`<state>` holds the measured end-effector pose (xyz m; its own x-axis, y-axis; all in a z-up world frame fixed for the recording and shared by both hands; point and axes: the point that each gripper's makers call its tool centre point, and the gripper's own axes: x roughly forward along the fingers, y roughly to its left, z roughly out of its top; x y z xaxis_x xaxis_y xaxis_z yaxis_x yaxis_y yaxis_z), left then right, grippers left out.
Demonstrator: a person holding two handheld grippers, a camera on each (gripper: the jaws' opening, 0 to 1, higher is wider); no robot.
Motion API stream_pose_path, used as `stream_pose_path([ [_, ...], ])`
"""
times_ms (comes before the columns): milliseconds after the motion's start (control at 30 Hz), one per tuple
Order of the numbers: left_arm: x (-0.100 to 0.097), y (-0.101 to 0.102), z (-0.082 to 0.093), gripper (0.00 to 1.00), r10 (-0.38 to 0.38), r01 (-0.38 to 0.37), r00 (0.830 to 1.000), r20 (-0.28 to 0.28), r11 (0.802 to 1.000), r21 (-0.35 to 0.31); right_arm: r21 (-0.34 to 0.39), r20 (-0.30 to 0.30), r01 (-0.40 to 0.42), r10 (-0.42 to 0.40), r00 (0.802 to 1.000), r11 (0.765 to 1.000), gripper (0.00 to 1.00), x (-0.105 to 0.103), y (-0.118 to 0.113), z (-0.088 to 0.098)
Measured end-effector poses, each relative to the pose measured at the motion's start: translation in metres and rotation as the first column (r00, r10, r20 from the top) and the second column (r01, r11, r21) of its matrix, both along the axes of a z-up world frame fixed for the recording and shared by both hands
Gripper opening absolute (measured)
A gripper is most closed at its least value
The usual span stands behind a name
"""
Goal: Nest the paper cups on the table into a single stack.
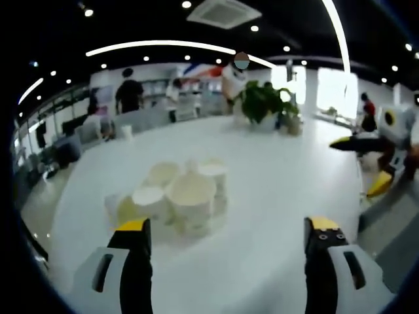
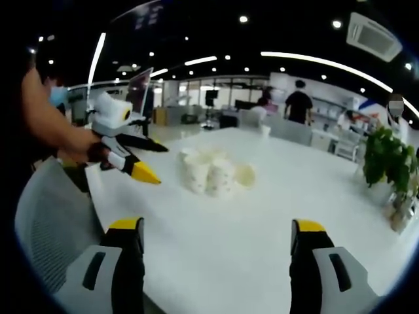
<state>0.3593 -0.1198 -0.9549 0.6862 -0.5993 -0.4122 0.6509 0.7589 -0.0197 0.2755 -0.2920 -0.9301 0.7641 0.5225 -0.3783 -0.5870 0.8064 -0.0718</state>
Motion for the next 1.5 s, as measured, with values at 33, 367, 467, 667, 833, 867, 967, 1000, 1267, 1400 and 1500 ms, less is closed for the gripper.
stream_pose_path([
  [33, 0.002, 0.000, -0.002, 0.94, -0.003, 0.003, 1.000, 0.002, 1.000, 0.002, 0.000, -0.002, 0.000, 0.000, 1.000, 1.000, 0.91, 0.000, 0.000, 0.000],
  [367, 0.023, 0.004, -0.008, 0.83, 0.044, -0.045, 0.999, -0.007, 0.999, -0.020, 0.001, -0.001, 0.009, -0.009, 1.000, 1.000, 0.91, 0.000, -0.002, 0.000],
  [467, 0.031, 0.007, -0.009, 0.76, 0.078, -0.078, 0.997, -0.008, 0.997, -0.025, 0.002, -0.002, 0.012, -0.012, 1.000, 1.000, 0.90, 0.000, -0.002, 0.000],
  [667, 0.040, 0.003, -0.016, 0.67, 0.118, -0.120, 0.992, -0.035, 0.991, -0.059, 0.004, -0.007, 0.010, -0.010, 1.000, 1.000, 0.90, -0.001, -0.001, -0.001],
  [833, 0.045, 0.004, -0.025, 0.63, 0.144, -0.147, 0.988, -0.049, 0.988, -0.052, 0.004, -0.012, 0.011, -0.011, 1.000, 1.000, 0.90, -0.002, -0.001, -0.001],
  [867, 0.046, 0.004, -0.027, 0.62, 0.145, -0.147, 0.988, -0.049, 0.988, -0.048, 0.004, -0.013, 0.012, -0.012, 1.000, 1.000, 0.89, -0.002, -0.001, -0.001],
  [967, 0.052, 0.003, -0.028, 0.57, 0.152, -0.154, 0.987, -0.044, 0.987, -0.049, 0.005, -0.017, 0.015, -0.015, 1.000, 1.000, 0.89, -0.002, -0.001, -0.001],
  [1000, 0.053, 0.002, -0.027, 0.55, 0.154, -0.156, 0.987, -0.041, 0.987, -0.046, 0.004, -0.017, 0.016, -0.016, 1.000, 1.000, 0.89, -0.002, -0.002, -0.001],
  [1267, 0.064, -0.007, -0.024, 0.48, 0.169, -0.169, 0.986, -0.011, 0.985, -0.035, 0.004, -0.021, 0.017, -0.016, 1.000, 1.000, 0.89, -0.001, -0.003, -0.002],
  [1400, 0.070, -0.007, -0.025, 0.46, 0.191, -0.193, 0.981, -0.029, 0.980, -0.045, 0.003, -0.020, 0.017, -0.017, 1.000, 1.000, 0.89, 0.000, -0.003, -0.002],
  [1500, 0.074, -0.005, -0.024, 0.43, 0.207, -0.208, 0.978, -0.012, 0.978, -0.033, 0.006, -0.021, 0.017, -0.017, 1.000, 1.000, 0.89, 0.001, -0.003, -0.002],
])
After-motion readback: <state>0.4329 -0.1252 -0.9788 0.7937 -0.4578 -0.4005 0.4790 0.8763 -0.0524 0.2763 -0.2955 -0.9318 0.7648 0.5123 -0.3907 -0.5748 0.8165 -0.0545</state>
